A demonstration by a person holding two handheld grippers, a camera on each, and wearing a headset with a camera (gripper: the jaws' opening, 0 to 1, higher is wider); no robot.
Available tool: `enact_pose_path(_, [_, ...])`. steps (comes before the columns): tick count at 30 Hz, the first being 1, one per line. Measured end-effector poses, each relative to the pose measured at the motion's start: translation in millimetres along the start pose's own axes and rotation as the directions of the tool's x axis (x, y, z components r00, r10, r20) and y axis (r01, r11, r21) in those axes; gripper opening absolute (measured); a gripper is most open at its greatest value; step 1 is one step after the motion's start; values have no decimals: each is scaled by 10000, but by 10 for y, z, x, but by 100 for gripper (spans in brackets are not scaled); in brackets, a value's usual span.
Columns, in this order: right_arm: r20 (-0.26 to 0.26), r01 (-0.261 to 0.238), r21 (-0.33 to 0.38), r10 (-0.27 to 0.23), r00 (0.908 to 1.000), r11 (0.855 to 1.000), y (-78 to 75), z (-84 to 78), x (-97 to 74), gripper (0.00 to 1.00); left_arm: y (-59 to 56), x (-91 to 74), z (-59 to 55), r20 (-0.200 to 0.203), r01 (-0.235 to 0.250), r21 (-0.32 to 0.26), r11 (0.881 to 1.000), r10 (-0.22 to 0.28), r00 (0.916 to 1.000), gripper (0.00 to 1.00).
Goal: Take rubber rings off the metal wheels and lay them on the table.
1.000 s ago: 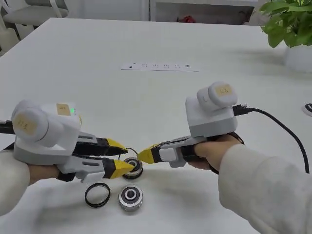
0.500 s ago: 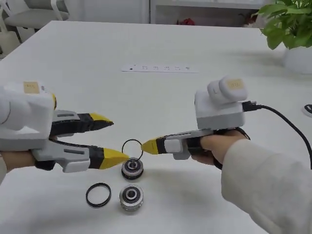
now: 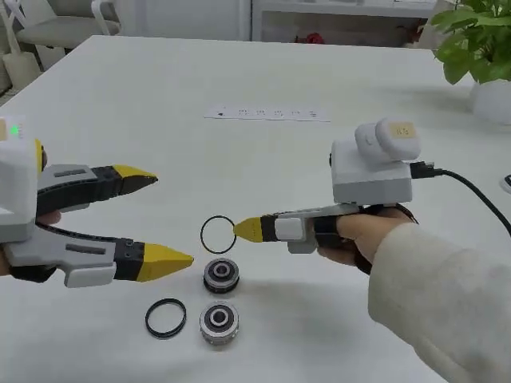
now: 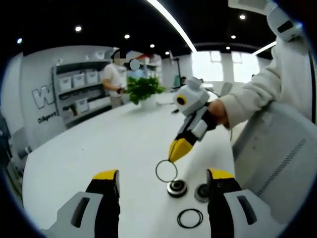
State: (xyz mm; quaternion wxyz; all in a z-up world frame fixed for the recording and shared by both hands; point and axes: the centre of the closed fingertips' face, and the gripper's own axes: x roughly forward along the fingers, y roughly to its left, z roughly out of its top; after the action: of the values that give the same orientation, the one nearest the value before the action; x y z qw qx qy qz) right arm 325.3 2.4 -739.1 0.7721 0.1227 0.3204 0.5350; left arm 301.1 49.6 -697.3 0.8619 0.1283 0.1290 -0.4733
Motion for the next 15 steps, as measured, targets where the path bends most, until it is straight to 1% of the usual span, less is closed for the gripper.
enact_pose_path(4, [113, -155, 43, 154, 9998, 9999, 54, 36, 2, 0, -38, -39, -5, 39, 80, -68, 9999, -80, 10000, 78])
enact_pose_path(6, [138, -231, 43, 230, 9996, 9997, 86, 48, 10, 0, -44, -68, -11, 14, 28, -101, 9999, -27, 10000, 80])
enact_pose_path(10, [117, -380, 11, 379, 9992, 9993, 149, 52, 29, 0, -43, -133, 19, 214, -59, -218, 9997, 64, 9998, 83])
enact_pose_path(12, [104, -465, -5, 465, 9989, 9989, 181, 53, 44, 0, -42, -147, 1, 180, -106, -256, 9996, 111, 9998, 85])
enact_pose_path(15, [53, -563, -42, 564, 9984, 9984, 222, 51, 65, 0, -60, -172, -44, 27, -125, -140, 9998, 126, 9999, 91])
